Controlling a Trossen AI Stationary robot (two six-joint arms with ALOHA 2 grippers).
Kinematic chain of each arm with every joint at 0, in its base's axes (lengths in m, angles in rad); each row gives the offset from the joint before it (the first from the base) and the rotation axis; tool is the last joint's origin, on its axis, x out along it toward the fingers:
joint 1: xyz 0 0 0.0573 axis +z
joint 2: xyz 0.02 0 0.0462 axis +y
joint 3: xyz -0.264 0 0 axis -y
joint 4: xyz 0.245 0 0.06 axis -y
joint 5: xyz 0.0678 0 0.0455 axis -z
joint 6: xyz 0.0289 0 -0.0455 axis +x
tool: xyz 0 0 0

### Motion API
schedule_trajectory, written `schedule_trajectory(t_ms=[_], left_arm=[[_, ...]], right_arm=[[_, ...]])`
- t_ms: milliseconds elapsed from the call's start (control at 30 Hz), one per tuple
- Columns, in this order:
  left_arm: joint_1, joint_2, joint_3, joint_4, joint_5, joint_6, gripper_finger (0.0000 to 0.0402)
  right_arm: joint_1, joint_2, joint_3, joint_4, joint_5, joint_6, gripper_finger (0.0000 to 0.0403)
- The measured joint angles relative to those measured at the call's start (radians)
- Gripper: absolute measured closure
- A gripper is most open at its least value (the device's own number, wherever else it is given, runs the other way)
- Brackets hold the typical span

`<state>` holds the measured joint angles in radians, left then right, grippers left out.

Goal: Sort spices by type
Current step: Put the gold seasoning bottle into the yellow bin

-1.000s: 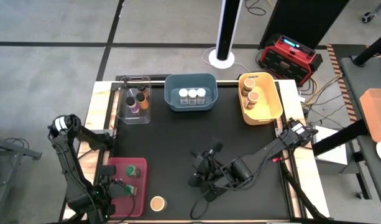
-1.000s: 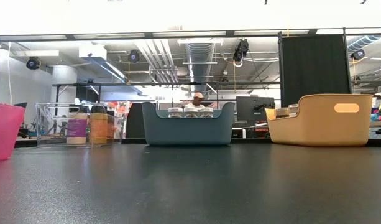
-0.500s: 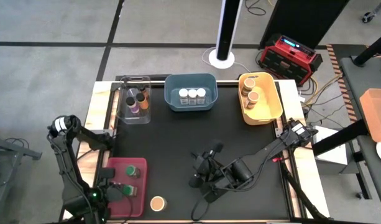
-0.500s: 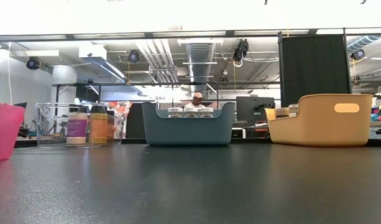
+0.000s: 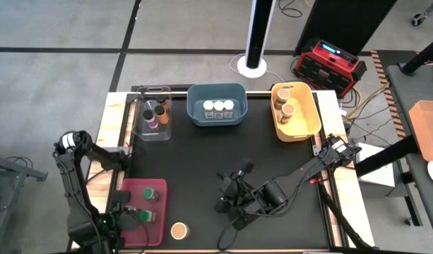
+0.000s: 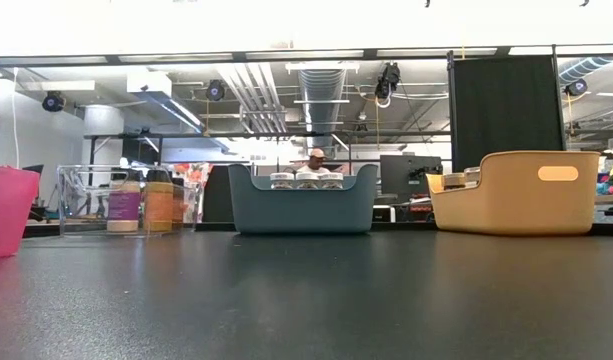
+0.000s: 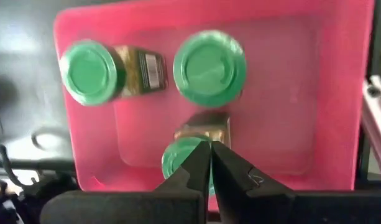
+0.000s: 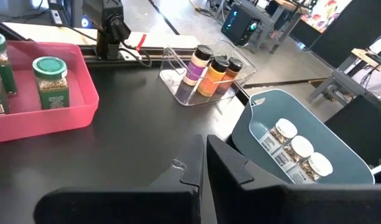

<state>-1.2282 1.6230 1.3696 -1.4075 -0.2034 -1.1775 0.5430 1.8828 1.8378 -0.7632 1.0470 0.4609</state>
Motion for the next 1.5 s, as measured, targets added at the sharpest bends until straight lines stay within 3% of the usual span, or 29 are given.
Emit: schedule_trajectory(t_ms=[200, 367, 533, 767, 1033, 1267, 1500], left_arm=[[0.000, 0.000, 0.061, -0.046, -0.112, 0.029, 0.0402], [0.000, 0.000, 0.095, -0.089, -0.288, 0.027, 0.0402], [0.000, 0.000, 0.096, -0.099, -0.435, 0.025, 0.0402], [0.000, 0.000, 0.094, -0.112, -0.496, 0.025, 0.0402], [0.000, 0.000, 0.093, -0.114, -0.576, 0.025, 0.0402], [0.000, 0.000, 0.093, -0.115, -0.665, 0.020, 0.0402], [0.000, 0.000, 0.092, -0.112, -0.670, 0.016, 0.0402]], right_arm=[[0.000, 0.000, 0.000, 0.019, -0.001, -0.005, 0.0390], [0.001, 0.000, -0.011, 0.068, -0.047, -0.027, 0.0390], [0.014, 0.000, -0.080, 0.267, -0.141, -0.133, 0.0390], [0.037, 0.001, -0.164, 0.569, -0.309, -0.318, 0.0390], [0.032, 0.001, -0.168, 0.619, -0.516, -0.277, 0.0390], [0.040, 0.055, -0.169, 0.756, -0.532, -0.324, 0.0390], [0.044, 0.151, -0.087, 0.799, -0.531, -0.367, 0.0390]])
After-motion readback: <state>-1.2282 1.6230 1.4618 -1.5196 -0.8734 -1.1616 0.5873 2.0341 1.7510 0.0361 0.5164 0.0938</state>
